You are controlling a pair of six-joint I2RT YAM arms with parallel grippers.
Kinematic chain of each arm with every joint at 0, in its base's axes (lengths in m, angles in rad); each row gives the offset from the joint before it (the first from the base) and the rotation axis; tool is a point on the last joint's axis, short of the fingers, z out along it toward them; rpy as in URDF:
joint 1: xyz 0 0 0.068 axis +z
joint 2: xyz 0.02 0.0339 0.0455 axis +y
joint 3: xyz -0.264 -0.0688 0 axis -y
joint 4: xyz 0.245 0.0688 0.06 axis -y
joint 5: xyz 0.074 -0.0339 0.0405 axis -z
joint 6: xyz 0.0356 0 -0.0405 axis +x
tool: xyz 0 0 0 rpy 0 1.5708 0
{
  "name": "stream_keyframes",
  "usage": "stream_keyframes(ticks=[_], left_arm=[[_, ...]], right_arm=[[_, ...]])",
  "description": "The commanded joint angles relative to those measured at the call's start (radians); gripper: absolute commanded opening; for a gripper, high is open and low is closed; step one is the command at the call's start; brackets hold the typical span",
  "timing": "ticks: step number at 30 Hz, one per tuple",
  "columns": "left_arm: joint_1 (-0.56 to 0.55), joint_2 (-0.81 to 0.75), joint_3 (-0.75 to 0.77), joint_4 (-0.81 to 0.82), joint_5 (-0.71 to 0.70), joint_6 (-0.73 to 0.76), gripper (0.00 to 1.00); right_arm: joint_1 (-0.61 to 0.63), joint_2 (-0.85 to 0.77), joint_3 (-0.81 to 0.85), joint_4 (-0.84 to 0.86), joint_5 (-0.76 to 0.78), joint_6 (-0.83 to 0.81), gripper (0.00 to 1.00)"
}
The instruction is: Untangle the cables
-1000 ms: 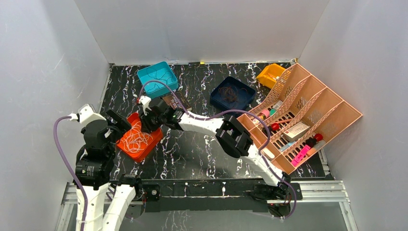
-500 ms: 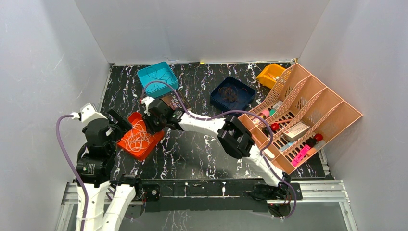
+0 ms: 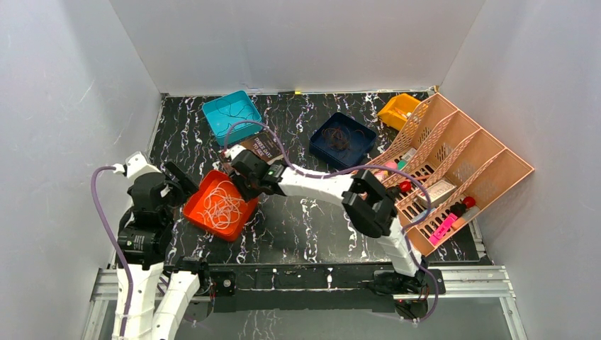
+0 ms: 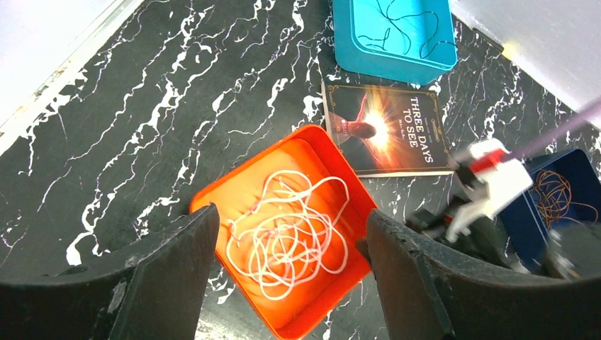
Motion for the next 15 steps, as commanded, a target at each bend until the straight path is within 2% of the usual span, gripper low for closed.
stream_keyframes(ticks=[1,9,15], left_arm=[[0.007,0.019,-0.020,0.019,0.049,0.020,0.75],[0.007,0.051,-0.070,0.081,0.145,0.032,0.75],[0.007,0.100,-0.108,0.145,0.304,0.084,0.75]], right_arm=[[-0.008,-0.177,-0.183,-0.019,0.109,-0.002,0.51],[-0.078,-0.384,-0.494,-0.022,0.143,0.038,0.52],[-0.174,-0.526,-0.614,-0.024,0.128,-0.001,0.52]])
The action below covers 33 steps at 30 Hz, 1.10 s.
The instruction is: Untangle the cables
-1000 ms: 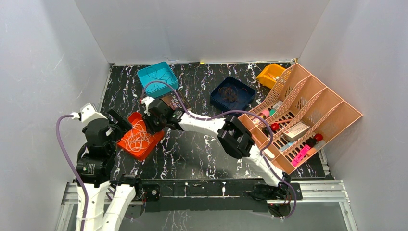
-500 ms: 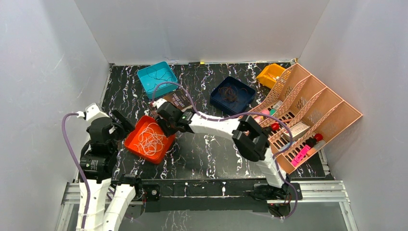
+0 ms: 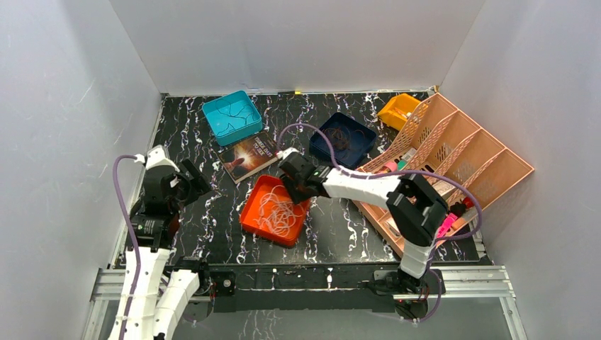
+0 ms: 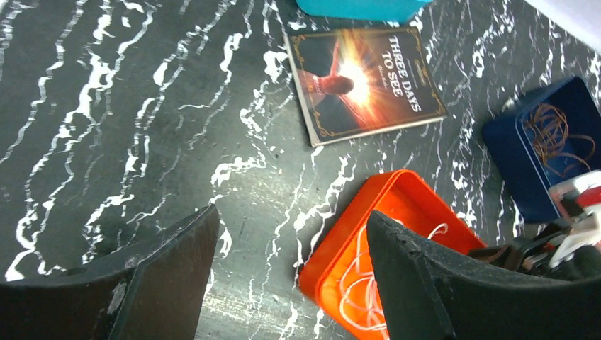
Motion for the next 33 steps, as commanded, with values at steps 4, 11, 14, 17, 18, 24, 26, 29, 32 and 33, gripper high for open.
stream_keyframes(ticks=[4,11,14,17,18,24,26,29,32,33], left_arm=[[0.007,0.091,-0.031,0.093,0.246,0.075,0.71],[0.006,0.150,-0.060,0.171,0.370,0.058,0.69],[0.002,0.149,-0.072,0.185,0.392,0.049,0.69],[0.002,0.131,-0.088,0.183,0.391,0.045,0.70],[0.001,0.121,-0.093,0.183,0.390,0.043,0.70],[0.000,0.105,-0.103,0.186,0.388,0.028,0.71],[0.001,0.112,-0.104,0.186,0.389,0.026,0.71],[0.001,0.124,-0.104,0.187,0.390,0.026,0.71],[0.001,0.128,-0.104,0.189,0.384,0.026,0.71],[0.001,0.128,-0.106,0.189,0.382,0.026,0.71]], right_arm=[[-0.065,-0.220,-0.070,-0.003,-0.024,-0.104,0.53],[-0.065,-0.393,-0.198,0.190,-0.292,-0.113,0.52],[-0.064,-0.385,-0.203,0.255,-0.375,-0.081,0.47],[-0.063,-0.338,-0.187,0.311,-0.464,-0.057,0.43],[-0.063,-0.321,-0.186,0.334,-0.488,-0.044,0.40],[-0.062,-0.237,-0.194,0.348,-0.503,0.013,0.30],[-0.062,-0.211,-0.204,0.329,-0.483,0.016,0.28],[-0.060,-0.170,-0.215,0.308,-0.471,0.009,0.28],[-0.059,-0.146,-0.218,0.289,-0.444,0.005,0.26],[-0.059,-0.144,-0.218,0.286,-0.432,0.005,0.26]])
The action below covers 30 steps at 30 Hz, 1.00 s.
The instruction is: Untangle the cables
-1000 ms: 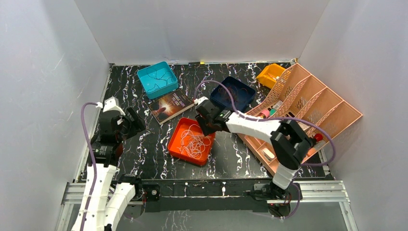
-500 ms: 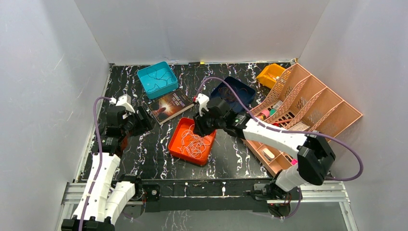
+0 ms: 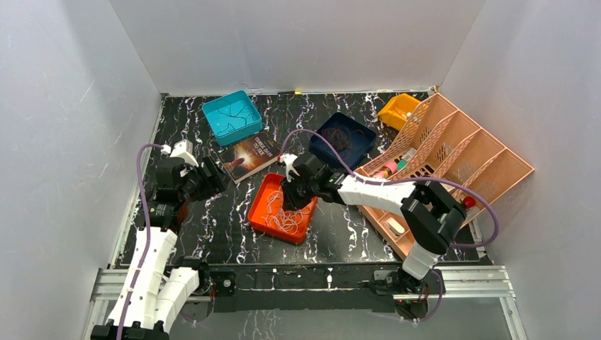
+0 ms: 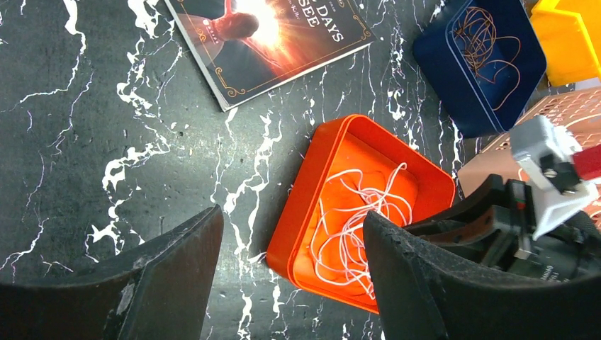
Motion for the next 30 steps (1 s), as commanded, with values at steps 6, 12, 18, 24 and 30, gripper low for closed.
stream_keyframes(ticks=[6,12,18,24,30], left_arm=[[0.000,-0.003,-0.026,0.024,-0.008,-0.019,0.73],[0.001,0.005,-0.034,0.045,-0.022,-0.021,0.74],[0.001,0.011,-0.033,0.066,-0.040,-0.012,0.76],[0.001,0.011,-0.037,0.073,-0.069,0.008,0.77],[0.001,0.012,-0.032,0.068,-0.095,0.026,0.78]], right_arm=[[0.006,0.029,0.041,-0.063,0.100,-0.026,0.25],[0.006,-0.133,-0.012,-0.017,0.150,-0.050,0.33],[0.014,-0.277,-0.065,-0.038,0.086,-0.103,0.40],[0.137,-0.362,-0.122,-0.080,0.098,-0.103,0.41],[0.248,-0.399,-0.190,-0.081,0.061,-0.055,0.41]])
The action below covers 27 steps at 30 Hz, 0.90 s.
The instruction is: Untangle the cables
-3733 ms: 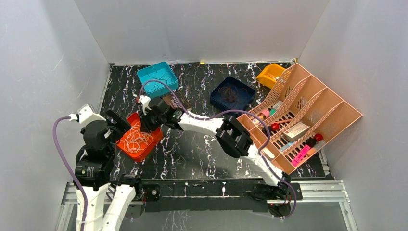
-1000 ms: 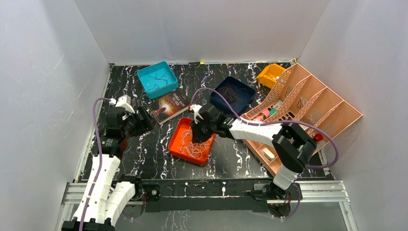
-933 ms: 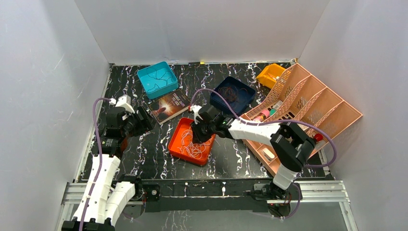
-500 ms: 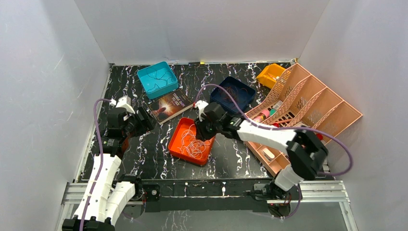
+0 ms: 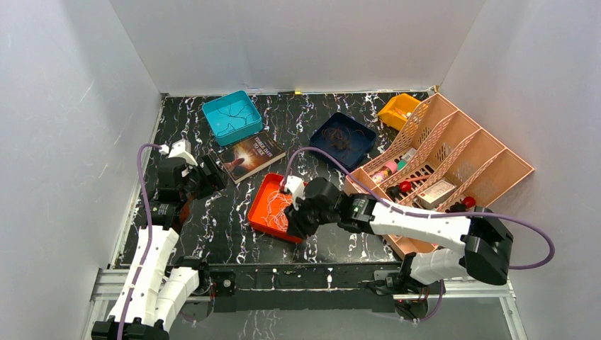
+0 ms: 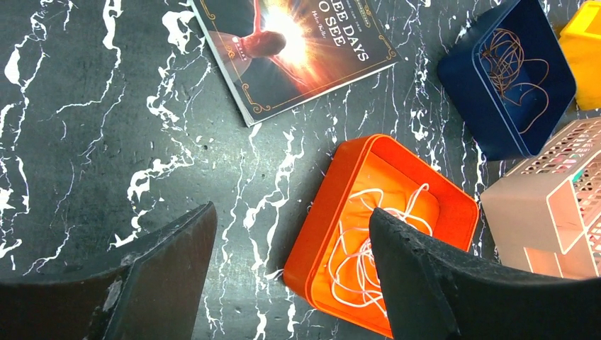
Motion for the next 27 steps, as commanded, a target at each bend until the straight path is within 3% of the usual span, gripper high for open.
stream_keyframes(ticks=[1,16,27], left_arm=[[0.001,-0.002,-0.001,0.007,-0.021,0.023,0.78],[0.000,-0.010,0.011,-0.011,-0.062,0.035,0.78],[0.001,-0.016,0.013,-0.018,-0.074,0.038,0.79]], right_arm=[[0.069,-0.038,-0.046,0.009,-0.026,0.032,0.41],[0.210,0.227,-0.029,0.239,0.139,0.039,0.42],[0.199,0.401,0.068,0.180,0.430,0.033,0.43]])
